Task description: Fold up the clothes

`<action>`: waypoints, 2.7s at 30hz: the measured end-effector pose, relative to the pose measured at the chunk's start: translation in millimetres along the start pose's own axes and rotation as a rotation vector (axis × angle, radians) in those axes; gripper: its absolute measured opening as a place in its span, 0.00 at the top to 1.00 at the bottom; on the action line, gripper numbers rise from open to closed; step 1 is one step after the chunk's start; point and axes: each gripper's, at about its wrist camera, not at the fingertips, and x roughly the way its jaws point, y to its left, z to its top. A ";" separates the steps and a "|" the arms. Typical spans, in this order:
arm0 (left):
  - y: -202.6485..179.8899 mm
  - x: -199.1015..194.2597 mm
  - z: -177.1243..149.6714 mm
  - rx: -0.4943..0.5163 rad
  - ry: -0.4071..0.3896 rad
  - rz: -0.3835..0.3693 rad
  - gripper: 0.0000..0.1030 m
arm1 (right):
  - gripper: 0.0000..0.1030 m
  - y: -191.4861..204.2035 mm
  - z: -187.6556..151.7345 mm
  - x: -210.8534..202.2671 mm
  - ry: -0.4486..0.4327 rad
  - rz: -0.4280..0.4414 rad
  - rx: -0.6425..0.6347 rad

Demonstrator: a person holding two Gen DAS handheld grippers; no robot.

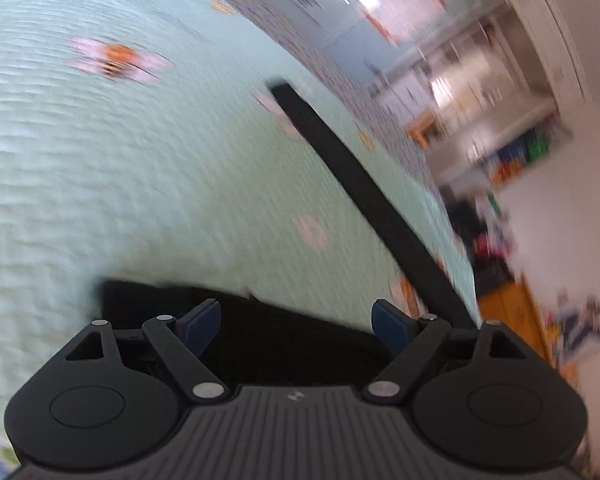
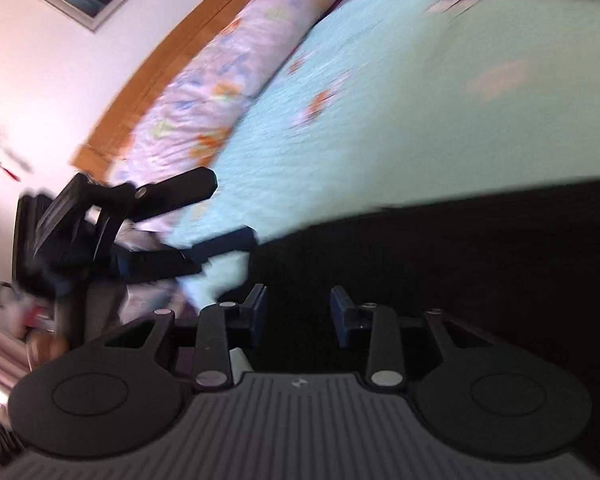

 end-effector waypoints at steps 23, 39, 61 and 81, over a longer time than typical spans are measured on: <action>-83.6 114.0 -73.4 0.265 0.330 -0.001 0.17 | 0.63 -130.6 40.1 -123.9 -0.182 -0.597 -0.104; -99.8 122.4 -61.2 0.308 0.308 0.015 0.13 | 0.62 -90.4 41.8 -70.7 -0.154 -0.443 -0.207; -68.3 138.1 -27.6 0.224 0.295 -0.029 0.14 | 0.62 -54.7 -7.2 -66.3 0.003 -0.431 -0.256; -104.4 186.1 -43.1 0.281 0.319 -0.079 0.14 | 0.59 -98.5 7.8 -90.8 -0.007 -0.616 -0.208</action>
